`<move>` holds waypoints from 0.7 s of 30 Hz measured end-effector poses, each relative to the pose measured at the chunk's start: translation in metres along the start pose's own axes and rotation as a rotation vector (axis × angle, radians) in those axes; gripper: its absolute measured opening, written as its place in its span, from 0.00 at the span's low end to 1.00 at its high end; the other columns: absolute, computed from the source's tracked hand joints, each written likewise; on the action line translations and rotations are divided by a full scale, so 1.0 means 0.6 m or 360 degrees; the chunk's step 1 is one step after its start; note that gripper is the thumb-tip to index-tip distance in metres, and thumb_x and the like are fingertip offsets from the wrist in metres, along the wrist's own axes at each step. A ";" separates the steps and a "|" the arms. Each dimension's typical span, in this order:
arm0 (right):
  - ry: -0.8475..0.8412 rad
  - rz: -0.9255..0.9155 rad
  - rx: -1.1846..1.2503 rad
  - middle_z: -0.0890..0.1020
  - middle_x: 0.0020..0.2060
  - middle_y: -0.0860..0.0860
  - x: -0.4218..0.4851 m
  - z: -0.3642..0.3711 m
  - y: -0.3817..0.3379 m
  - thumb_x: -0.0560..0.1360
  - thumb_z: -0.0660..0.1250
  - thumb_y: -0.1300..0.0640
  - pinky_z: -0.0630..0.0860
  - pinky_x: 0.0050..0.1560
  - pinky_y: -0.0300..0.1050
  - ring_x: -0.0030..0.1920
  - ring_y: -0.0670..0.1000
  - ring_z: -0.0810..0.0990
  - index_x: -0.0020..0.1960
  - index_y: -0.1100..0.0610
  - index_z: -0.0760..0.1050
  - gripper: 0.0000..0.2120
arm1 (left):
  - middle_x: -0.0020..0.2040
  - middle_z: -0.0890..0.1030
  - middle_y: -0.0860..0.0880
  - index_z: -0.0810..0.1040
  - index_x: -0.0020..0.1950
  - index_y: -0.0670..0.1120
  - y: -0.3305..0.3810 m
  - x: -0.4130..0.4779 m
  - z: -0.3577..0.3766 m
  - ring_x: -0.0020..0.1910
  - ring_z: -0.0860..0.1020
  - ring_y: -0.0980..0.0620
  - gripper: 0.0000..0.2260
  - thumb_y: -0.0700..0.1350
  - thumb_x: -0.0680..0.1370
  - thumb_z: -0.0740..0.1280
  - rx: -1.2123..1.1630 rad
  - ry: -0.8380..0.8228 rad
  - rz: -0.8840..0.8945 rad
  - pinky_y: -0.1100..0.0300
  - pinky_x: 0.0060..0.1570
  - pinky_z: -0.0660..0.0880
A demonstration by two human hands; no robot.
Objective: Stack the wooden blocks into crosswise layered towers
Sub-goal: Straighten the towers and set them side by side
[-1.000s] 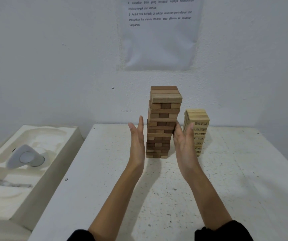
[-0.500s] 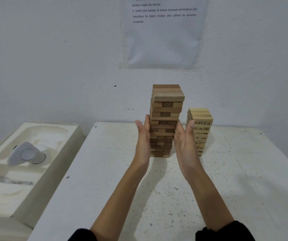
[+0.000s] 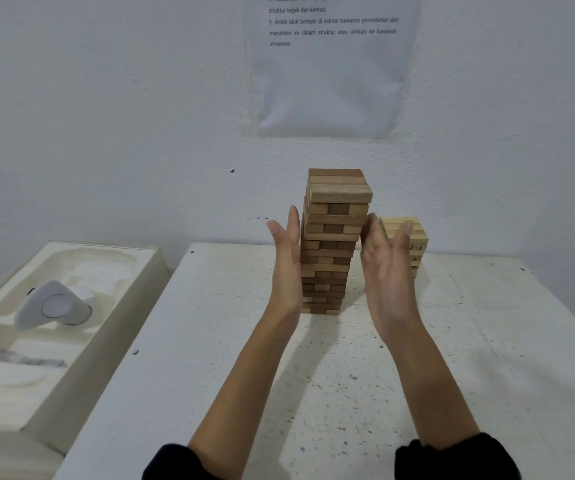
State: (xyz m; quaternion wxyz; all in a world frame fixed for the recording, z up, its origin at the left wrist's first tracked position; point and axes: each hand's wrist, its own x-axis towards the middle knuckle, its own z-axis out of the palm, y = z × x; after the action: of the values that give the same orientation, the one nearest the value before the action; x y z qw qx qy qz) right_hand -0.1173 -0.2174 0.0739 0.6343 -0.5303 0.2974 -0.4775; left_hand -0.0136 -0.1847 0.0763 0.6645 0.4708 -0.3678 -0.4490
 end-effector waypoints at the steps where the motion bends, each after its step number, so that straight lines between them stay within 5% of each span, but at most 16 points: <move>1: -0.0014 -0.0011 0.0048 0.57 0.75 0.44 0.003 0.001 -0.004 0.69 0.40 0.30 0.47 0.74 0.47 0.74 0.42 0.54 0.77 0.49 0.51 0.41 | 0.76 0.58 0.55 0.53 0.77 0.56 0.002 0.005 0.002 0.75 0.55 0.57 0.30 0.64 0.77 0.35 -0.0064 -0.0028 -0.0016 0.59 0.70 0.51; 7: -0.0102 -0.0079 0.0037 0.64 0.73 0.47 0.015 0.009 -0.003 0.72 0.37 0.33 0.61 0.66 0.35 0.72 0.43 0.61 0.76 0.52 0.53 0.39 | 0.76 0.61 0.52 0.54 0.77 0.53 0.006 0.014 -0.002 0.75 0.58 0.54 0.33 0.65 0.77 0.34 -0.0154 -0.0088 -0.0089 0.61 0.63 0.57; 21: -0.0132 -0.0069 -0.0014 0.68 0.71 0.45 0.017 0.010 0.006 0.70 0.40 0.31 0.62 0.65 0.37 0.70 0.41 0.64 0.75 0.51 0.57 0.40 | 0.76 0.60 0.53 0.53 0.77 0.56 0.001 0.016 0.000 0.75 0.58 0.54 0.31 0.66 0.77 0.36 -0.0166 -0.0093 -0.0085 0.57 0.66 0.56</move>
State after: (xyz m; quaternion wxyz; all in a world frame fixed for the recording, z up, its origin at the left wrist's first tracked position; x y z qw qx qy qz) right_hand -0.1070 -0.2244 0.0735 0.6331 -0.5587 0.2615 -0.4675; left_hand -0.0105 -0.1938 0.0778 0.6648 0.4318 -0.3504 -0.4988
